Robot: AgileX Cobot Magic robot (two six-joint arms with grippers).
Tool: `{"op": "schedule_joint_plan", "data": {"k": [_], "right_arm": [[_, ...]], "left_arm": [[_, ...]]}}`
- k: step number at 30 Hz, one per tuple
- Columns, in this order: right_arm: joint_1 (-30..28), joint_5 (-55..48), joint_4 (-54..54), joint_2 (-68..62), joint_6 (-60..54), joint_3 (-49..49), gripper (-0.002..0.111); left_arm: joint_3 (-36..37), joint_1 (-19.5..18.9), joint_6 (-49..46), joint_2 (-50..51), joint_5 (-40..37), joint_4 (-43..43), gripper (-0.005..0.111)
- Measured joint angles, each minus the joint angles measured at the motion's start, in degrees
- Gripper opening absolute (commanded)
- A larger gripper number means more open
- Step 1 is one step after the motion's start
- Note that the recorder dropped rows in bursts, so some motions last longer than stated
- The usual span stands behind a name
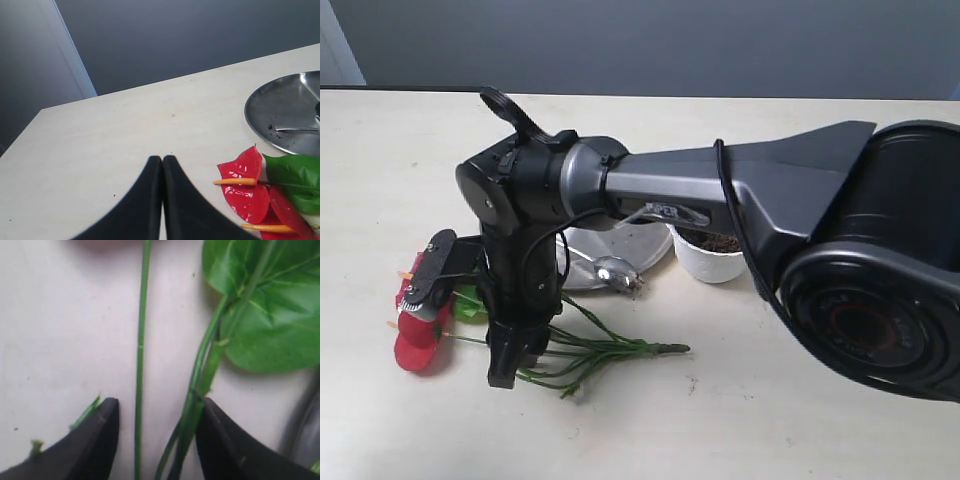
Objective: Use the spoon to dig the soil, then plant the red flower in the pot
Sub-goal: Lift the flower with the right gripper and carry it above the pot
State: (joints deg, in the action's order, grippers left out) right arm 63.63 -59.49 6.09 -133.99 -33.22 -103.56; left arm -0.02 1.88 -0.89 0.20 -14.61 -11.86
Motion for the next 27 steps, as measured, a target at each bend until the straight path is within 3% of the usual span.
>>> {"op": "schedule_joint_plan", "data": {"k": [2, 3, 4, 14, 27], "right_arm": [[0.0, 0.2, -0.2, -0.1, 0.0, 0.1, 0.029], [0.0, 0.2, -0.5, -0.2, 0.0, 0.1, 0.011], [-0.1, 0.4, -1.4, -0.5, 0.0, -0.3, 0.000], [-0.4, 0.9, 2.3, 1.0, 0.3, -0.2, -0.001], [-0.4, 7.3, 8.8, 13.2, 0.2, -0.2, -0.001]], "left_arm": [[0.0, 0.0, 0.0, 0.0, 0.0, 0.0, 0.000], [0.0, 0.0, 0.0, 0.0, 0.0, 0.0, 0.000], [0.0, 0.0, 0.0, 0.0, 0.0, 0.0, 0.000], [0.0, 0.0, 0.0, 0.0, 0.0, 0.0, 0.000], [0.0, 0.0, 0.0, 0.0, 0.0, 0.0, 0.000]]}}
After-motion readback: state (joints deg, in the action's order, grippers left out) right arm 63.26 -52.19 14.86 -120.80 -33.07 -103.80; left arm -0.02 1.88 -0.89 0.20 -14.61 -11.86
